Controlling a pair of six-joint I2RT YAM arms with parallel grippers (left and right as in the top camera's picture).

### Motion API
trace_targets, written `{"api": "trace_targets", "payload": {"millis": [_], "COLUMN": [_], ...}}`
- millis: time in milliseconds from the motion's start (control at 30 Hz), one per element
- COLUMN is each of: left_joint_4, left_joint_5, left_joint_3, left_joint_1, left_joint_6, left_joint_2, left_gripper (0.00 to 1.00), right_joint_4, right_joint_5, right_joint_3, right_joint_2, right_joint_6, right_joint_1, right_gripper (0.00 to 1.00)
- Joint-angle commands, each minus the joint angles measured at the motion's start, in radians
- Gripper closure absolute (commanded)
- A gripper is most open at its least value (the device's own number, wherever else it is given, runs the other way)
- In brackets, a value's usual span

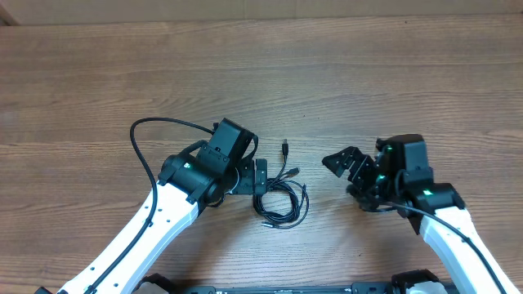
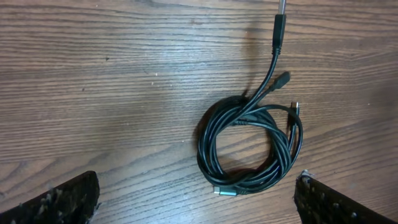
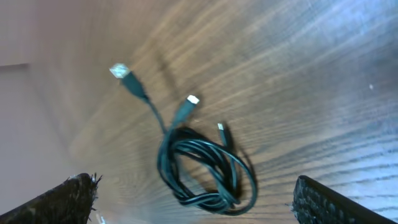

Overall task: Untangle cables
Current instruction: 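Move the right gripper forward toward the cable coil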

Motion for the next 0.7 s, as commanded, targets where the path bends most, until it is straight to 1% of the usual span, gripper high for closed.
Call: {"api": "trace_targets", "payload": {"millis": [0, 33, 167, 200, 233, 300, 367, 433, 467, 500, 667], "left_joint_4": [0.003, 0.008, 0.048, 0.055, 0.055, 0.050, 0.035, 0.005, -0.007, -0.020, -0.023], "left_joint_5": [0.004, 0.005, 0.086, 0.094, 0.093, 0.089, 0.086, 0.088, 0.089, 0.090, 0.142], "left_joint_3": [-0.005, -0.005, -0.005, -0.005, -0.005, -0.006, -0.010, -0.016, -0.019, -0.024, -0.059], "left_joint_1": [0.000, 0.000, 0.000, -0.001, -0.001, -0.001, -0.001, -0.003, -0.003, -0.007, -0.042], "left_joint_6": [-0.013, -0.014, -0.014, -0.014, -0.031, -0.098, -0.204, -0.343, -0.389, -0.432, -0.531], "left_joint_2": [0.003, 0.003, 0.003, 0.004, 0.005, 0.009, 0.018, 0.036, 0.048, 0.064, 0.156], "left_gripper": [0.00, 0.00, 0.00, 0.10, 0.16, 0.22, 0.25, 0.25, 0.22, 0.21, 0.20], "right_joint_4": [0.001, 0.000, 0.002, 0.002, 0.002, 0.008, 0.019, 0.026, 0.025, 0.025, 0.024], "right_joint_5": [0.037, 0.037, 0.055, 0.066, 0.080, 0.090, 0.094, 0.094, 0.098, 0.105, 0.111], "right_joint_3": [0.024, 0.024, 0.024, 0.024, 0.024, 0.024, 0.024, 0.024, 0.024, 0.024, 0.024], "right_joint_2": [0.060, 0.074, 0.119, 0.119, 0.119, 0.119, 0.119, 0.119, 0.119, 0.119, 0.119], "right_joint_6": [0.040, 0.040, 0.036, 0.036, 0.036, 0.037, 0.037, 0.037, 0.037, 0.037, 0.037], "right_joint_1": [0.035, 0.040, 0.049, 0.048, 0.048, 0.048, 0.048, 0.048, 0.048, 0.048, 0.048], "right_gripper": [0.00, 0.00, 0.00, 0.00, 0.00, 0.00, 0.00, 0.00, 0.00, 0.00, 0.00]}}
